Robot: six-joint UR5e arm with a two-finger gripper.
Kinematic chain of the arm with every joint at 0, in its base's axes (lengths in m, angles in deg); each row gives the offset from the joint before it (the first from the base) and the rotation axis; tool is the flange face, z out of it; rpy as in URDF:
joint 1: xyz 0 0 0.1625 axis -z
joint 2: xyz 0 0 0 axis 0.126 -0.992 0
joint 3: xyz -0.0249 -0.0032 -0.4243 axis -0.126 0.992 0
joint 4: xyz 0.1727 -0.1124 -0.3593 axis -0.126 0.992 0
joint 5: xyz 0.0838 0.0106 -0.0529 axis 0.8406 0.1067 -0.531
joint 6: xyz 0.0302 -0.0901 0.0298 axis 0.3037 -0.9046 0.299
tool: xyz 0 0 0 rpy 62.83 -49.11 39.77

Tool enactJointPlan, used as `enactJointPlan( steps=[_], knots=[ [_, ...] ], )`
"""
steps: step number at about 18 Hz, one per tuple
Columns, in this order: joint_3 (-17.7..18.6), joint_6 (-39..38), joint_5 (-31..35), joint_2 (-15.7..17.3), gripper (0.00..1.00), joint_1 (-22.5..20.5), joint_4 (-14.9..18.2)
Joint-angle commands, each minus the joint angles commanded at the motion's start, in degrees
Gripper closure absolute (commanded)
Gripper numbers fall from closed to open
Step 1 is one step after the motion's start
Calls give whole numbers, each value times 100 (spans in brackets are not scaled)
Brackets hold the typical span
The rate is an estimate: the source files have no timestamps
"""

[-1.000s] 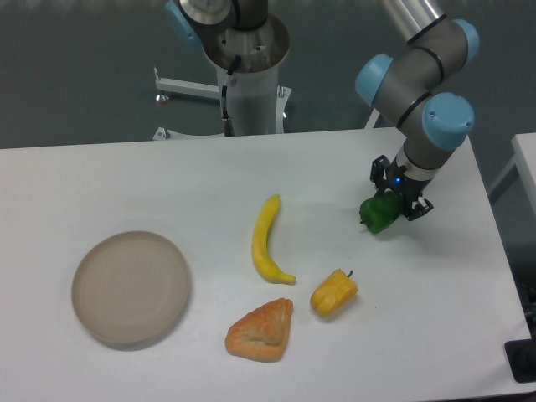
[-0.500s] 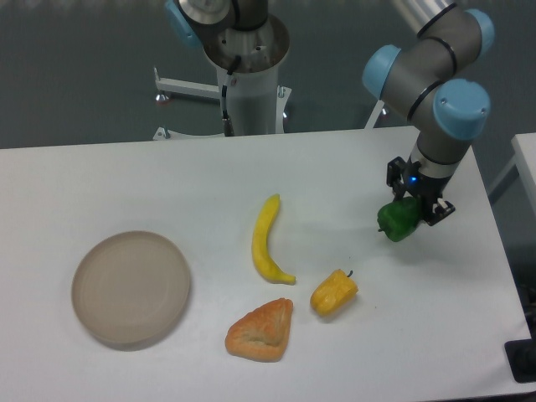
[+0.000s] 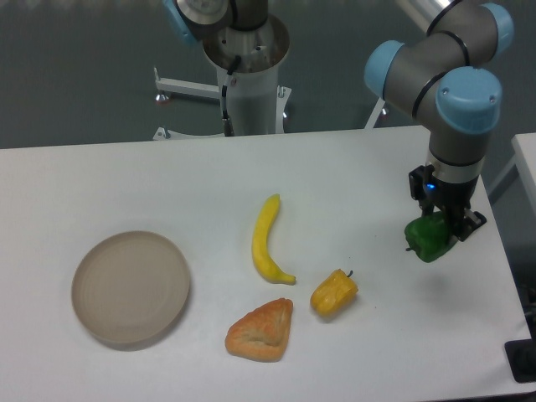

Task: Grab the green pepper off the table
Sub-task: 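Lift the grasped green bell pepper up off the table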

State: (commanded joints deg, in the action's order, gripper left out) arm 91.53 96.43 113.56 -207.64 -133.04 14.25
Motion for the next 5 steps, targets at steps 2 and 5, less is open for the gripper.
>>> enactJointPlan(
  steps=[2,5],
  knots=[
    [-27,-18,-35,9,82,9,-9],
    [-27,-26,-35,0,82,9,-9]
  ],
)
